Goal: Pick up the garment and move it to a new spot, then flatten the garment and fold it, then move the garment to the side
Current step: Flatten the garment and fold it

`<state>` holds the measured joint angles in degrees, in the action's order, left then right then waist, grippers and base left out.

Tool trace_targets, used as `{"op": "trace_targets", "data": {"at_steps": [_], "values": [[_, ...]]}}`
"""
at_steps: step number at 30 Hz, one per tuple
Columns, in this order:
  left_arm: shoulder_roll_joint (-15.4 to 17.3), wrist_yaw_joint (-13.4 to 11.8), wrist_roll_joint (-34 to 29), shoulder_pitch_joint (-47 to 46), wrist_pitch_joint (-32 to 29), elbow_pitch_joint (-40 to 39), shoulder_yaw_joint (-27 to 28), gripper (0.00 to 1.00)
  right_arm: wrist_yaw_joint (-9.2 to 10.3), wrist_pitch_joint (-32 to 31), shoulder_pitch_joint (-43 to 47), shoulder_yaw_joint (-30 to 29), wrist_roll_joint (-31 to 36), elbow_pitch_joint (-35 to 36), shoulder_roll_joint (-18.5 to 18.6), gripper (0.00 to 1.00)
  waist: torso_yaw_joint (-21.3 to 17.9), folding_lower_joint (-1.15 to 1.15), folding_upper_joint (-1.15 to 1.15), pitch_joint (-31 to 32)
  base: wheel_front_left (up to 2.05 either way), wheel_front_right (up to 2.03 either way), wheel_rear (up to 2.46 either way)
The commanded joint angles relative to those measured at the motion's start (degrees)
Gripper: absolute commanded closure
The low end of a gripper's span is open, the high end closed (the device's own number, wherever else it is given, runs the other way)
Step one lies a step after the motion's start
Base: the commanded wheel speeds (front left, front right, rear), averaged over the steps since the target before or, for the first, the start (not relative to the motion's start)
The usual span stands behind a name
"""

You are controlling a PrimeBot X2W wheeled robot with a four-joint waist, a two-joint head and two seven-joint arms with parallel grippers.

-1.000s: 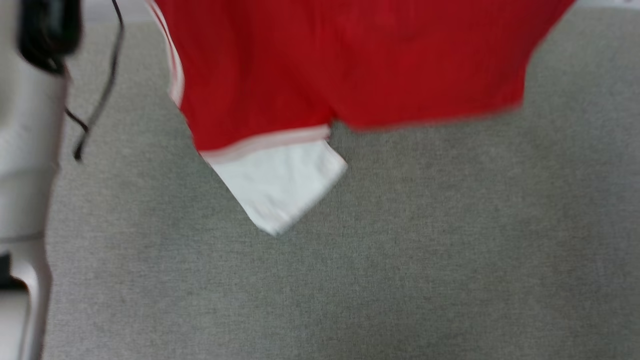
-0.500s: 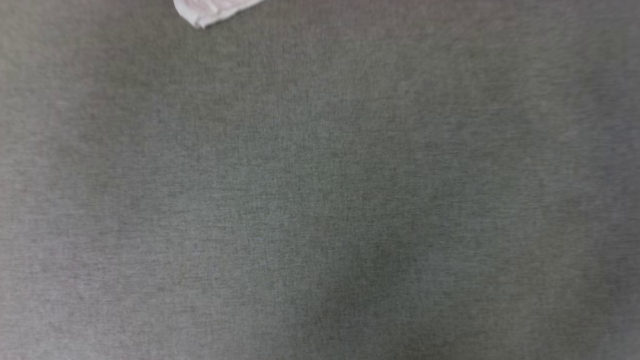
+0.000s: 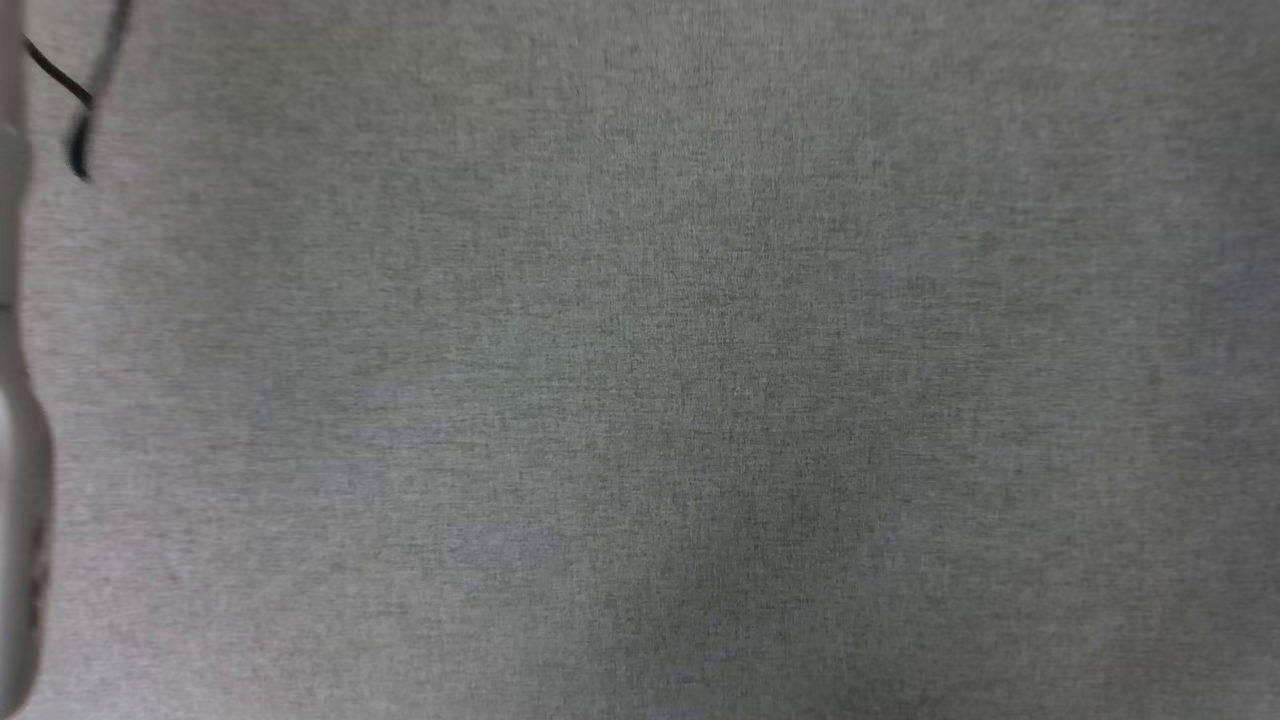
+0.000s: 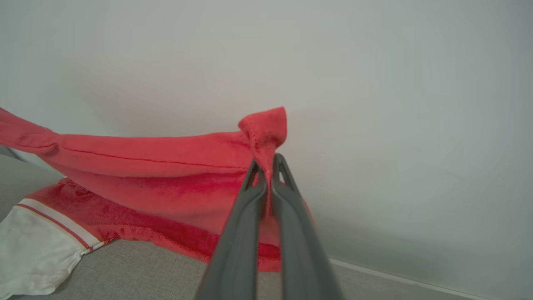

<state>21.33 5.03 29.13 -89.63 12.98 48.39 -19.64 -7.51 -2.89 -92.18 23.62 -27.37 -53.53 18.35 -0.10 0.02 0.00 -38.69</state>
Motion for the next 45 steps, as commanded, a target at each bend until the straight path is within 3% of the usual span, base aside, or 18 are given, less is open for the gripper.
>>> {"op": "trace_targets", "data": {"at_steps": [1,8,15,16,17,22,27,36,40,41,45], "values": [[-0.65,0.48,0.9,2.63,1.07,1.81,0.45,1.0,0.03,1.63,2.75,1.35,-1.44,-1.57,-0.11,1.0,0.42,-0.02,0.0,2.33,0.0,0.0,0.0],[-0.23,1.53,2.37,17.26,2.22,4.13,1.01,1.0,0.03,6.95,15.8,6.57,-6.12,-2.23,-0.73,1.0,-0.03,-0.02,0.0,12.57,0.0,0.0,0.0],[0.7,1.1,3.54,36.21,2.31,-1.67,2.59,1.0,0.03,9.73,31.19,10.13,-9.69,1.3,0.3,1.0,-0.76,-0.02,0.0,22.25,0.0,0.0,0.0],[0.94,0.03,4.13,42.87,2.33,-4.56,2.97,1.0,0.03,9.64,36.08,10.87,-10.85,2.76,0.42,1.0,-1.18,-0.02,0.0,25.1,0.0,0.0,0.0],[0.94,0.03,4.13,42.87,2.33,-4.56,2.97,1.0,0.03,9.64,36.08,10.87,-10.85,2.76,0.42,1.0,-1.18,-0.02,0.0,25.1,0.0,0.0,0.0],[1.76,-4.51,6.25,59.67,0.31,-15.08,4.13,1.0,0.04,9.1,47.2,11.01,-12.35,7.13,2.31,1.0,-1.51,-0.02,0.0,30.48,0.0,0.0,0.0],[2.9,-10.95,8.74,75.41,-4.06,-29.81,5.85,1.0,0.04,7.97,57.31,8.78,-12.7,12.22,4.36,1.0,-1.35,-0.02,0.0,34.21,0.0,0.0,0.0],[5.02,-23.17,9.44,96.55,-11.08,-55.43,8.3,1.0,0.07,3.68,75.5,-1.87,-8.68,23.45,6.1,1.0,-0.22,-0.02,0.0,38.2,0.0,0.0,0.0],[6.2,-26.35,9.09,100.87,-13.83,-63.7,8.81,1.0,0.07,-0.6,82.39,-9.1,-5.3,30.81,4.86,1.0,0.16,-0.02,0.0,38.81,0.0,0.0,0.0],[7.04,-27.17,8.96,101.14,-15.09,-67.38,9.06,1.0,0.07,-4.92,86.17,-14.76,-2.22,36.91,2.77,1.0,0.29,-0.02,0.0,38.36,0.0,0.0,0.0],[7.25,-25.43,9.33,96.71,-16.31,-66.79,7.99,1.0,0.07,-11.98,87.5,-19.58,1.75,42.47,-0.61,1.0,0.21,-0.02,0.0,36.06,0.0,0.0,0.0]]}}
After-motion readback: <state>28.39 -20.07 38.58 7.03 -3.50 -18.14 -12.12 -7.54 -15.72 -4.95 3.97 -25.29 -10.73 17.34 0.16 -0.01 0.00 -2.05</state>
